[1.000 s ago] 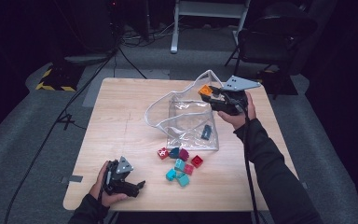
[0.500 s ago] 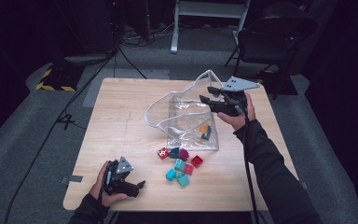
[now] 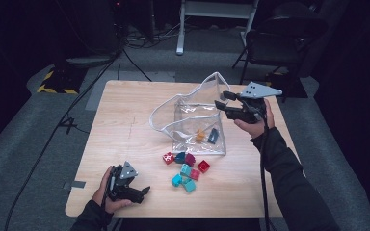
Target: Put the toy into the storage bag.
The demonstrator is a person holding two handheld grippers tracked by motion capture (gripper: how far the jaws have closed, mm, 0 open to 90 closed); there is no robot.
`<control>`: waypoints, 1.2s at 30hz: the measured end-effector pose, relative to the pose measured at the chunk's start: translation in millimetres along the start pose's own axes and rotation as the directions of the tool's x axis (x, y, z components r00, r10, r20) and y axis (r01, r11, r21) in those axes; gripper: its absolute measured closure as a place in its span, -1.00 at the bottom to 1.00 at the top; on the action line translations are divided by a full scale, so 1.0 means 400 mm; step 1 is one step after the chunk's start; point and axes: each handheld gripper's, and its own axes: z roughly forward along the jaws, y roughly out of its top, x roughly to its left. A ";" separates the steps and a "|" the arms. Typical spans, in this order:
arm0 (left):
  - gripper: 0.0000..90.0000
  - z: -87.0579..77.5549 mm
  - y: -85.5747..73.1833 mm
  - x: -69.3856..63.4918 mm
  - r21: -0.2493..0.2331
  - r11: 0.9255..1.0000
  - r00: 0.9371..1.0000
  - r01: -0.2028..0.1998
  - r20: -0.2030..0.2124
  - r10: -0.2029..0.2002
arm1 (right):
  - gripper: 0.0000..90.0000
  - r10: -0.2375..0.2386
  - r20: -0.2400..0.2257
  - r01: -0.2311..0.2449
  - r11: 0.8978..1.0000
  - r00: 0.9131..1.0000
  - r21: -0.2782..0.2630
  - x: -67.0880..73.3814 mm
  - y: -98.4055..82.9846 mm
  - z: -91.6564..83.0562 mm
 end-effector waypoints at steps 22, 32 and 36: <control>-0.99 0.000 0.000 0.000 0.000 1.000 1.000 0.000 0.000 0.000 | 0.12 -0.016 -0.015 0.016 1.000 1.000 0.019 0.010 -0.111 -0.101; -0.99 0.000 0.000 0.000 0.000 1.000 1.000 0.000 0.000 0.000 | 0.11 0.000 -0.036 0.001 0.999 0.999 0.043 0.032 -0.184 -0.108; -0.99 0.000 0.000 0.000 0.000 1.000 1.000 0.000 0.000 0.000 | 0.10 0.016 -0.060 -0.012 0.998 0.998 0.061 0.050 -0.229 -0.103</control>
